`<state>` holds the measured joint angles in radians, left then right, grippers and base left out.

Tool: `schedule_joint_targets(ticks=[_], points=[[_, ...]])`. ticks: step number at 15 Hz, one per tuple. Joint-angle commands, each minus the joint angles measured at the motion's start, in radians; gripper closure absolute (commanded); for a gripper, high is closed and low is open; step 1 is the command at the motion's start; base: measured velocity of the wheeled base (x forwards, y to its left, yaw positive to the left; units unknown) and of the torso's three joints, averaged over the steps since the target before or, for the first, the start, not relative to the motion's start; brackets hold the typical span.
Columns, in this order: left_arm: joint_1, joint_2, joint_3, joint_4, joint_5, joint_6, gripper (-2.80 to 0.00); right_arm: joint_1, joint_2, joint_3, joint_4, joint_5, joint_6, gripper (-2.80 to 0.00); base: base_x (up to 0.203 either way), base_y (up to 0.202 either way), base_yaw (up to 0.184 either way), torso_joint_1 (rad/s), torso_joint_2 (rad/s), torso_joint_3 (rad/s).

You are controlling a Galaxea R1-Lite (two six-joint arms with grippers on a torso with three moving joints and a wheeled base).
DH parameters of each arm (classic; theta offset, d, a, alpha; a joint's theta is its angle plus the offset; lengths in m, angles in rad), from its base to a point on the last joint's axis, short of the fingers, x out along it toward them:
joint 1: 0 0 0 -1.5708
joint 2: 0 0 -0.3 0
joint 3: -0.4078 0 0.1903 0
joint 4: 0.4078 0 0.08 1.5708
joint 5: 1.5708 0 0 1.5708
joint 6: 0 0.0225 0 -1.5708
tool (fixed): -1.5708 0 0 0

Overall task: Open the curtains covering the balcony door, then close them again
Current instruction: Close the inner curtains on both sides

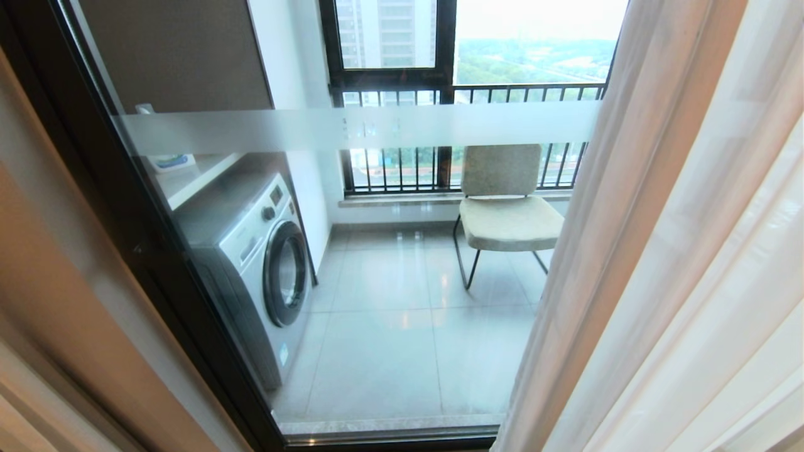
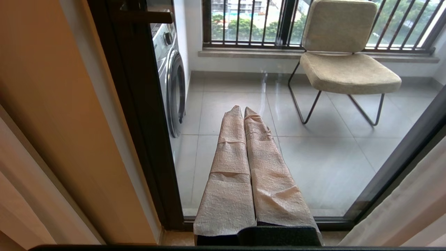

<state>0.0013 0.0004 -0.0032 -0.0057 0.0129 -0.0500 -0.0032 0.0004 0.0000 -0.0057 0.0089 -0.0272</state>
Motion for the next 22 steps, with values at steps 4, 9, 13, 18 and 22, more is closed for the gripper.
schedule_joint_targets(ticks=[4,9,13,18,22], points=[[0.000,0.000,0.000,0.000,-0.001,-0.001,0.00,0.000,0.000,0.000,0.000,0.000,0.000,0.00,0.000,0.000,0.000,0.000,0.00,0.000],[0.000,0.000,0.000,0.000,0.001,-0.001,0.00,0.000,0.000,0.000,0.000,0.000,0.000,0.00,0.000,0.000,0.000,0.000,0.00,0.000],[0.000,0.000,0.000,0.000,0.001,0.001,0.00,0.000,0.000,0.000,0.000,0.000,0.000,0.00,0.000,0.000,0.000,0.000,0.00,0.000],[0.000,0.000,0.000,0.000,0.001,0.001,0.00,0.000,0.000,0.000,0.000,0.000,0.000,0.00,0.000,0.000,0.000,0.000,0.00,0.000],[0.000,0.000,0.000,0.000,0.001,-0.001,0.00,0.000,0.000,0.000,0.000,0.000,0.000,0.00,0.000,0.000,0.000,0.000,0.00,0.000]])
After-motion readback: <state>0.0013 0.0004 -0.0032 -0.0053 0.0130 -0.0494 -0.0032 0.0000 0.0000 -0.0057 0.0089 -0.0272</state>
